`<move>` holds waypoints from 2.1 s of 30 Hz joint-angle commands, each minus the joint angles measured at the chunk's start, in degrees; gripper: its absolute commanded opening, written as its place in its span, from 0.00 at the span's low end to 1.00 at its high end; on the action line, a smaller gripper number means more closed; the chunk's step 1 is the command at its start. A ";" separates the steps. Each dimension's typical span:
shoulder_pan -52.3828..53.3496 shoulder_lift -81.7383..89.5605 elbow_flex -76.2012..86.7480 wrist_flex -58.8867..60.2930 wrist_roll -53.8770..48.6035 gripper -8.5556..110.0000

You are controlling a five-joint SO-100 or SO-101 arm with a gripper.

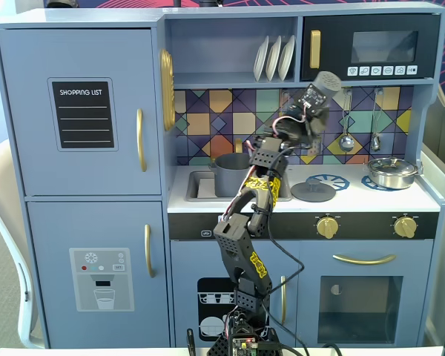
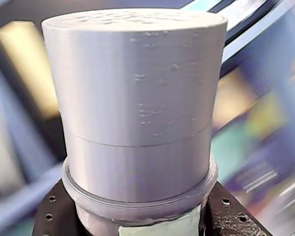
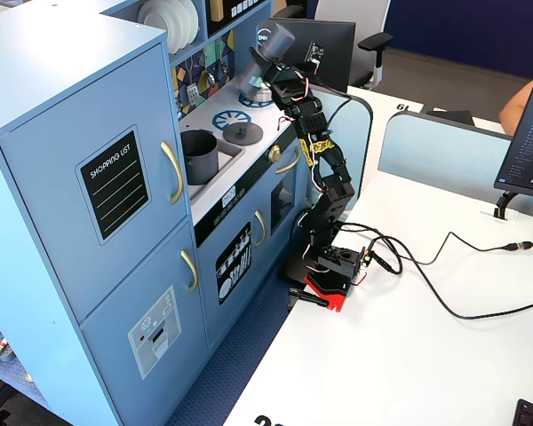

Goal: Put salt in the gray recipient

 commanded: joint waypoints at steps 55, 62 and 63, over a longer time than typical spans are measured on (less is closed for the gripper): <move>9.84 -28.13 11.78 -24.61 -34.72 0.22; 11.16 -26.72 12.22 -24.96 -32.17 0.48; 11.16 -26.54 12.22 -25.31 -31.82 0.52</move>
